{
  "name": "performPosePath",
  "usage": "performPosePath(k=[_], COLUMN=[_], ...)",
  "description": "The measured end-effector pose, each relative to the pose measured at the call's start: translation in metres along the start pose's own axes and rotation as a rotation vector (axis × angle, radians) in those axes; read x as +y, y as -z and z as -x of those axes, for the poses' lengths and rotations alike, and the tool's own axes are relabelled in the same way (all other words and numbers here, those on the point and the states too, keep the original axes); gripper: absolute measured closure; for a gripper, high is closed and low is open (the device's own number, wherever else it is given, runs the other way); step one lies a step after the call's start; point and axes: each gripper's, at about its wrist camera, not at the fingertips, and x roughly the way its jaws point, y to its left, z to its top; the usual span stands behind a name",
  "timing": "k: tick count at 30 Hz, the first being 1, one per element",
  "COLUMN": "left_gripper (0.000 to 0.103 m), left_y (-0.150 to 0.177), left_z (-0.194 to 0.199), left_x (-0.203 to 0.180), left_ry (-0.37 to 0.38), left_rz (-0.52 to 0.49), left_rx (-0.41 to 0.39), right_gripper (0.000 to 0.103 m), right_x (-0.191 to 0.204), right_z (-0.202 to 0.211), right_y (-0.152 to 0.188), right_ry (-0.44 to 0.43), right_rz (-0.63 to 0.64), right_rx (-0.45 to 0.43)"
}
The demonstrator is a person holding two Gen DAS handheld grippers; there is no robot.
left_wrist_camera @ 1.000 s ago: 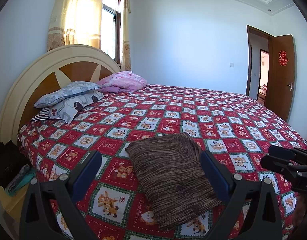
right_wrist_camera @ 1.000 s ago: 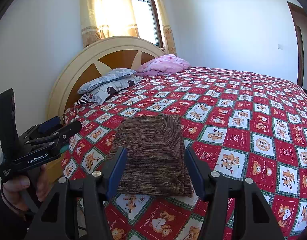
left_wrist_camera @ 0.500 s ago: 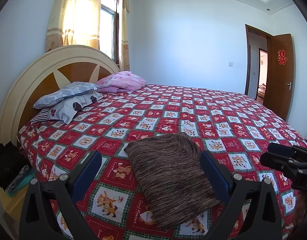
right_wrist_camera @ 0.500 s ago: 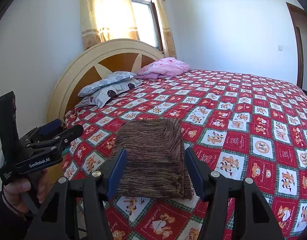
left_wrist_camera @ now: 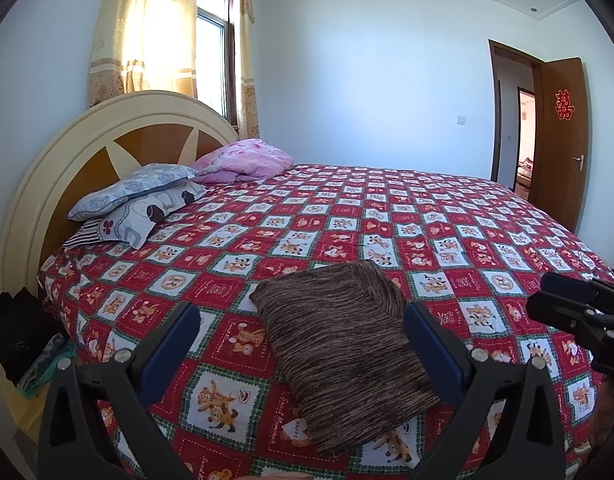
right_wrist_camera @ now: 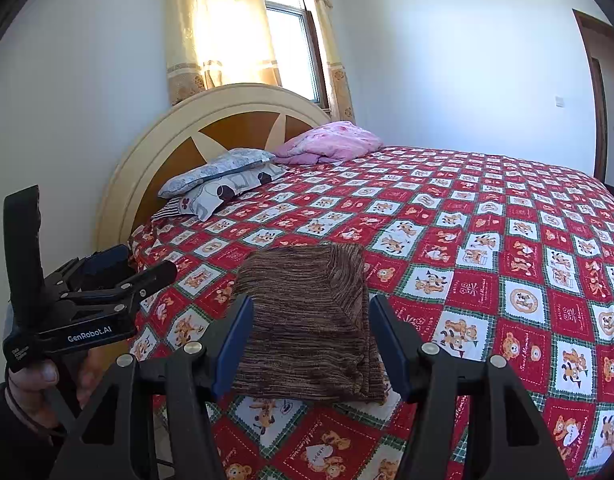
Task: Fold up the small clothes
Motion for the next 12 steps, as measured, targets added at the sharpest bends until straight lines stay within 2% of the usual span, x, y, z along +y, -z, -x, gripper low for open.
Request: performPosePath(k=[5, 12], left_gripper=[0.000, 0.000], left_y=[0.0022, 0.0055], left_z=[-0.0042, -0.0049], left_x=[0.0002, -0.0020], left_ry=[-0.003, -0.014], left_rz=[-0.004, -0.029], left_rx=[0.022, 0.011], right_gripper=[0.042, 0.042], right_x=[-0.0005, -0.0031], right_z=[-0.0003, -0.0012], right_y=[0.0018, 0.0036], right_ry=[-0.001, 0.000], right_rz=[-0.002, -0.008], right_rx=[0.005, 0.009])
